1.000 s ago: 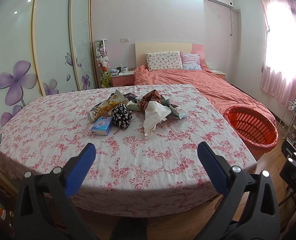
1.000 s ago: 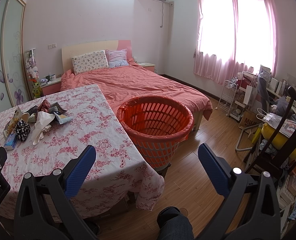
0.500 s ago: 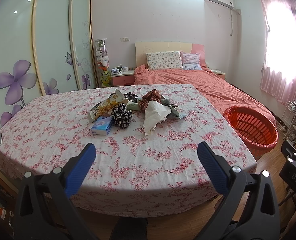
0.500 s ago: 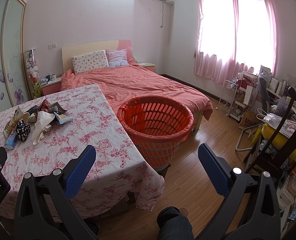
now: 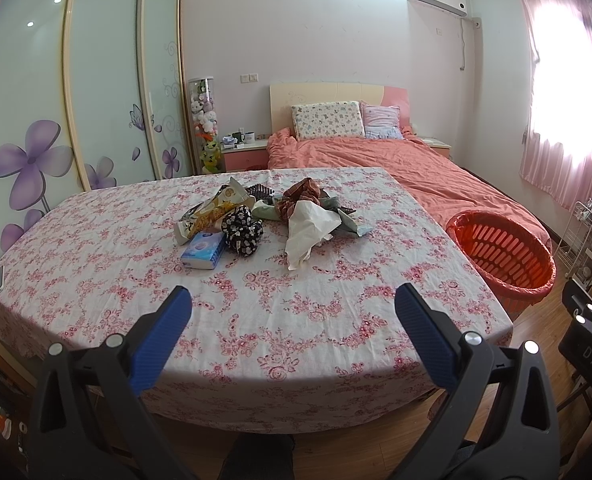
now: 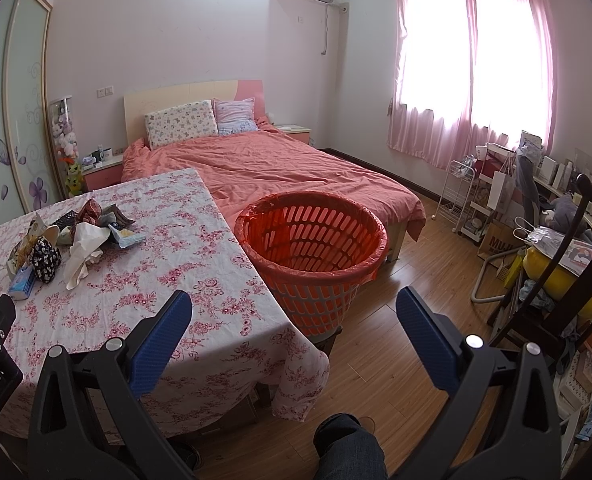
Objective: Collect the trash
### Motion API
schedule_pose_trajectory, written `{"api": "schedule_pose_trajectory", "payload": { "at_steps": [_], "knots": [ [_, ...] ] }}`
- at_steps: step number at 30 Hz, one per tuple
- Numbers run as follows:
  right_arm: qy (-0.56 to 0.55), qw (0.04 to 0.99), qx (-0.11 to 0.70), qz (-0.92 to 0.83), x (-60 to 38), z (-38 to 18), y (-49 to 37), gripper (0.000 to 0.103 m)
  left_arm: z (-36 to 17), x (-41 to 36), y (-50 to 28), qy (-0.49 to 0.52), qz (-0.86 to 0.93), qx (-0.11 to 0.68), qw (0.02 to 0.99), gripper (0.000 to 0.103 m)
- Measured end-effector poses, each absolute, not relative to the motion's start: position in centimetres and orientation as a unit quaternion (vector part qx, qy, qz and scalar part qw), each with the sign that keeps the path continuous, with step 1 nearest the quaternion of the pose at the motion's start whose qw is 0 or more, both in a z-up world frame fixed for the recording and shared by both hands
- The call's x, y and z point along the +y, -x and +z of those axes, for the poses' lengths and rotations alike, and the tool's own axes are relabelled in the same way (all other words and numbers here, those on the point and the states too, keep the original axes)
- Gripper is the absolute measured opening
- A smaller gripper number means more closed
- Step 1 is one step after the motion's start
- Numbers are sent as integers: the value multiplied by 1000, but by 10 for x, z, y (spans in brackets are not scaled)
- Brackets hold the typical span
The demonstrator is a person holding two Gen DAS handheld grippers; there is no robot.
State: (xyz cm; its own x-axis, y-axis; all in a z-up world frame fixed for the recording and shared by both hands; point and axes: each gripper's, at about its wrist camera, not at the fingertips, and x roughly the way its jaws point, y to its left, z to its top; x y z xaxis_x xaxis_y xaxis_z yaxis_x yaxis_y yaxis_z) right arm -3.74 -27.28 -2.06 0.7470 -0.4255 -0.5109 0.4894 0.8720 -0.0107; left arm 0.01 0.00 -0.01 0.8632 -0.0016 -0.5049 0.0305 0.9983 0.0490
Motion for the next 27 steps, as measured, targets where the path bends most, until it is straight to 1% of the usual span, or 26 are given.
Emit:
{"api": "schedule_pose_trajectory", "payload": {
  "at_steps": [27],
  "knots": [
    [-64,934,262,-233,-274,-23,32,101,-5,3,-8,-24,-3,269,963,99]
  ]
}}
